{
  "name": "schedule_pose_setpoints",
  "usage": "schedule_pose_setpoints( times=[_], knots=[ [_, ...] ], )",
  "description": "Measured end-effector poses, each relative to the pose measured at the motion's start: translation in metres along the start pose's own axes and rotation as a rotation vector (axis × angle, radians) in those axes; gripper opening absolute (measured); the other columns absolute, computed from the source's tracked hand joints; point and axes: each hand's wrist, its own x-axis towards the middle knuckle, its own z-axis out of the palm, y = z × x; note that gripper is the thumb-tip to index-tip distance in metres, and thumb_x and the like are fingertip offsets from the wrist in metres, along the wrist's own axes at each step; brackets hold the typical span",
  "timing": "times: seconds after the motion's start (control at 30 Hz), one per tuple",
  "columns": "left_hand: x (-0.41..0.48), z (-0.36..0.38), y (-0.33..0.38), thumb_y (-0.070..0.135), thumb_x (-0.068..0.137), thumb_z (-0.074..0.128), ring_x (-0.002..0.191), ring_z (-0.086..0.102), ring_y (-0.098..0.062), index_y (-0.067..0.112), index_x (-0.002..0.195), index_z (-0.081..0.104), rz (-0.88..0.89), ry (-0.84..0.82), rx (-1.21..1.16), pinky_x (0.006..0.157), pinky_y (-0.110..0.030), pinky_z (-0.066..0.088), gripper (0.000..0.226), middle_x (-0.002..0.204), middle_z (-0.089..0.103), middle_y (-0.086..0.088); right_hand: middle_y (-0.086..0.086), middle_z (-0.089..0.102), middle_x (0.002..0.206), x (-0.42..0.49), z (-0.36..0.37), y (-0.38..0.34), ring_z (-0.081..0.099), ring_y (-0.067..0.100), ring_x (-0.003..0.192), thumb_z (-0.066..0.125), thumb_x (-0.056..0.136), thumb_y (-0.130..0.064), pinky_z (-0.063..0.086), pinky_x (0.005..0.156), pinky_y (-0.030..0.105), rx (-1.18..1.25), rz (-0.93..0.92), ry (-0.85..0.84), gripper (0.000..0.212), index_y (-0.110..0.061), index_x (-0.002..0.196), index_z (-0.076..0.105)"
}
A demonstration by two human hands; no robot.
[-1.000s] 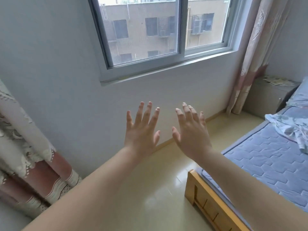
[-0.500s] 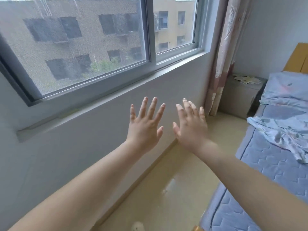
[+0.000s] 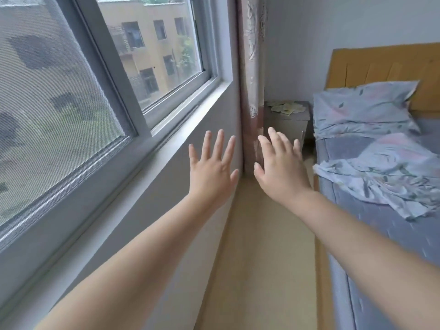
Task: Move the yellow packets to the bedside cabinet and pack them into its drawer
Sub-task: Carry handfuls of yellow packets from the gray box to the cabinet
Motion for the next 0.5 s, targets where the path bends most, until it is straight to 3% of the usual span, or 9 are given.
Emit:
schedule_pose_setpoints(
  times=[0.13,0.4,0.5],
  knots=[
    [0.11,0.051,0.021,0.048,0.097,0.035,0.147,-0.012,-0.027,0.025,0.153,-0.007,0.061,0.022,-0.049,0.114,-0.057,-0.002,0.073,0.161,-0.009,-0.002,0.017,0.028,0.153,0.075,0.046,0.065,0.027,0.034,0.14,0.058,0.088,-0.027,0.017,0.112,0.057,-0.039,0.078,0.008,0.06,-0.006,0.141,0.039],
    [0.353,0.127,0.088,0.047,0.096,0.039,0.148,-0.008,-0.027,0.024,0.153,-0.001,0.175,0.068,-0.104,0.114,-0.057,0.001,0.073,0.162,-0.004,-0.003,0.02,0.041,0.144,0.237,0.121,0.23,0.041,0.036,0.131,0.067,0.08,-0.025,0.029,0.105,0.06,-0.177,0.145,-0.02,0.059,-0.004,0.132,0.049],
    [0.437,0.149,0.109,0.046,0.096,0.039,0.148,-0.008,-0.027,0.024,0.154,0.0,0.202,0.063,-0.147,0.114,-0.057,0.001,0.073,0.162,-0.004,-0.003,0.018,0.039,0.146,0.298,0.143,0.284,0.038,0.035,0.133,0.065,0.082,-0.025,0.027,0.107,0.06,-0.185,0.208,-0.042,0.058,-0.005,0.134,0.046]
  ],
)
